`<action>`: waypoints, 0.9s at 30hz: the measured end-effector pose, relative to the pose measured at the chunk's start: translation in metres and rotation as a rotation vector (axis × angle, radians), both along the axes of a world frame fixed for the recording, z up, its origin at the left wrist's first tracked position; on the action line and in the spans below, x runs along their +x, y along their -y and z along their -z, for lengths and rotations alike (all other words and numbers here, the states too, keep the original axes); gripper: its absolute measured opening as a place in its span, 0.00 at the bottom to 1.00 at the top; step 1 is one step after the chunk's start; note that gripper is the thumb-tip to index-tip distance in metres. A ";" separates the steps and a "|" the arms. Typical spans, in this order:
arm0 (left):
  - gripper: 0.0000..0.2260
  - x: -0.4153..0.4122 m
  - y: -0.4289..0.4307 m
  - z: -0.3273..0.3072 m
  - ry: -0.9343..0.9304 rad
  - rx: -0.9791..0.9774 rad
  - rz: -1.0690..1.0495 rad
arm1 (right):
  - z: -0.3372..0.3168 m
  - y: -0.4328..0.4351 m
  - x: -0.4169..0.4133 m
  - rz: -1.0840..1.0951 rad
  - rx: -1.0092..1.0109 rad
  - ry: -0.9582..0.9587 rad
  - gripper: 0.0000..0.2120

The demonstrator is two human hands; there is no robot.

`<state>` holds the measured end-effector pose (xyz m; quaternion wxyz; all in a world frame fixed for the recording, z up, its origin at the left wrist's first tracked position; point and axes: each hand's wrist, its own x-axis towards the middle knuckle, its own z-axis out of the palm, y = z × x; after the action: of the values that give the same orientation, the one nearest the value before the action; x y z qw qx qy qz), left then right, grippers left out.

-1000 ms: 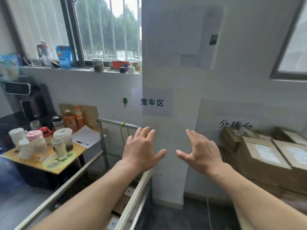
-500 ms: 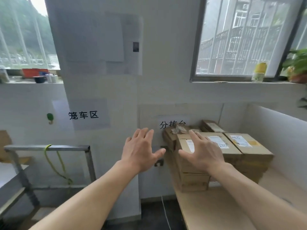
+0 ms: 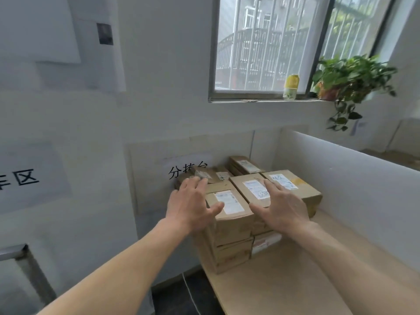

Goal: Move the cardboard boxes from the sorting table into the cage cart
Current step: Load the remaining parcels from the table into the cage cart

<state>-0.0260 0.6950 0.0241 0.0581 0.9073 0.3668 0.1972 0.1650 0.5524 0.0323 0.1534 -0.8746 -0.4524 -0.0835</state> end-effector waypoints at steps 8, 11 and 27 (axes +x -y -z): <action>0.39 0.018 -0.051 0.031 -0.045 -0.073 0.082 | 0.035 -0.036 0.003 0.107 -0.037 -0.124 0.40; 0.39 0.024 -0.060 0.040 -0.045 -0.099 0.099 | 0.047 -0.047 0.008 0.134 -0.047 -0.168 0.40; 0.37 0.071 -0.071 0.098 -0.132 -0.267 0.019 | 0.107 -0.073 0.054 0.119 -0.105 -0.388 0.37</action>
<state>0.0452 0.7665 -0.0742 0.1557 0.9059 0.3842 0.0861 0.2194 0.6250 -0.0751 0.1868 -0.9062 -0.3656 0.1013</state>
